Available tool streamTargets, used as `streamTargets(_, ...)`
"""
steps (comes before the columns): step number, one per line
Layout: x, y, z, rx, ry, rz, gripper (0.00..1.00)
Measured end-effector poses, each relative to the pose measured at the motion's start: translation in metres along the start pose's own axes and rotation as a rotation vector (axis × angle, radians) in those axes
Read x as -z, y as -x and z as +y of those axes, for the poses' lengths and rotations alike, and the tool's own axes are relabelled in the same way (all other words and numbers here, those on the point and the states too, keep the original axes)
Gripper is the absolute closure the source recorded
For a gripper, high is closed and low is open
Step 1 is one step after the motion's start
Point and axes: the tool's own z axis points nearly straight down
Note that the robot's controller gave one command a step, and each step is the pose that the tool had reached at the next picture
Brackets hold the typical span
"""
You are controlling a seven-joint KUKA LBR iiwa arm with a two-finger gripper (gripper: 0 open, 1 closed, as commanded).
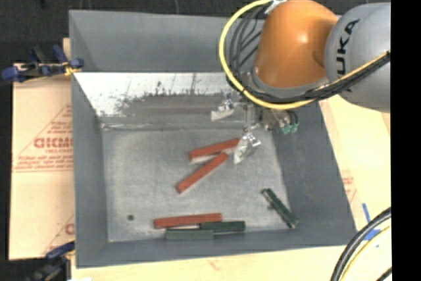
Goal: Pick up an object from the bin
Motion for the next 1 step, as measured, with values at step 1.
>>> streamTargets(1, -0.0681, 0.0089, 0.0091, -0.051, 0.003, 0.002, 0.00)
